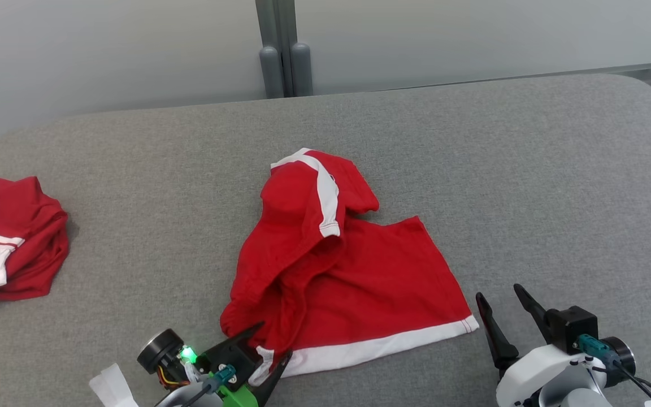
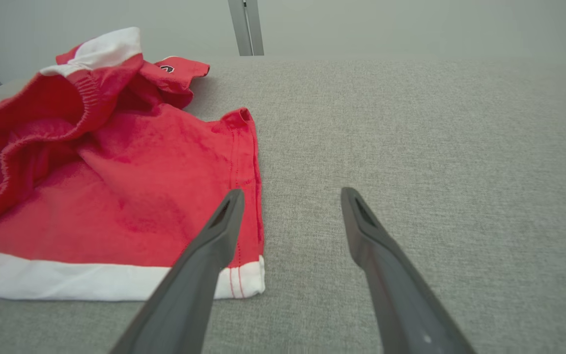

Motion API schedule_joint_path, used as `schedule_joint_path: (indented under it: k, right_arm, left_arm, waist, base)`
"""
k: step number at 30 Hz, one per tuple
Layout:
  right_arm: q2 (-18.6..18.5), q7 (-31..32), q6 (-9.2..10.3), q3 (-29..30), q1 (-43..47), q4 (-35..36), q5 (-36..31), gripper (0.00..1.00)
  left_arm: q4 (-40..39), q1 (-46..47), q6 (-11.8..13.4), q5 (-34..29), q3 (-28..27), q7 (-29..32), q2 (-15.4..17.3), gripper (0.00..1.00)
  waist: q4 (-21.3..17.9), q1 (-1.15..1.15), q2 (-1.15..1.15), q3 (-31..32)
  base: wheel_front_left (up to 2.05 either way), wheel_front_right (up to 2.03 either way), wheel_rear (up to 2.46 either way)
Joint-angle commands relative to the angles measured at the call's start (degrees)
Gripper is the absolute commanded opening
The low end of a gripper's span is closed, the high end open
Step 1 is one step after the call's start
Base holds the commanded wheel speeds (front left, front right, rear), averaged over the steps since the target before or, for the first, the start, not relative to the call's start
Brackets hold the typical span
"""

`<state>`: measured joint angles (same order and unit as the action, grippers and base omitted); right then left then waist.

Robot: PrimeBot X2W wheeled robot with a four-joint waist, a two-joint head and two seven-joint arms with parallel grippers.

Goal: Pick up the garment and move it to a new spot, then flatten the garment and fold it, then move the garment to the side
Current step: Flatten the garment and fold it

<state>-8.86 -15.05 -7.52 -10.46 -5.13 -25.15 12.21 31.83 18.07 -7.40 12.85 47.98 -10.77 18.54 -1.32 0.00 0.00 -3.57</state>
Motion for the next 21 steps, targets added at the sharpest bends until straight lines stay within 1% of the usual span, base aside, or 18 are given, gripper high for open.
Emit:
schedule_joint_path:
  k: [1, 5, 10, 21]
  right_arm:
    - [-0.11, -0.19, 0.06, -0.14, -0.54, -0.41, 0.42, 1.0]
    - [-0.5, -0.19, 0.06, -1.06, -0.8, -2.21, 1.36, 1.0]
    - [-0.16, -0.18, 0.06, -2.46, -1.35, -4.74, 2.28, 1.0]
    - [0.73, -0.19, 0.06, -4.29, -3.78, -10.08, 2.98, 1.0]
  left_arm:
    - [0.38, 0.79, -0.09, 0.75, 0.97, 0.71, 1.03, 1.0]
    - [-0.11, 1.52, -0.09, 2.86, 3.98, 2.16, 2.72, 1.0]
    - [-1.24, 1.85, -0.1, 4.34, 6.06, 3.43, 3.94, 1.0]
    - [-1.52, 5.78, -0.1, 4.79, 10.12, 3.72, 2.04, 1.0]
  waist:
    - [0.17, 0.0, 0.0, 0.06]
    - [0.76, 0.0, 0.0, 0.33]
    - [1.59, 0.0, 0.0, 0.76]
    - [1.9, 0.0, 0.0, 0.84]
  base:
    - [0.0, 0.0, 0.0]
    - [0.0, 0.0, 0.0]
    - [0.0, 0.0, 0.0]
    - [0.0, 0.0, 0.0]
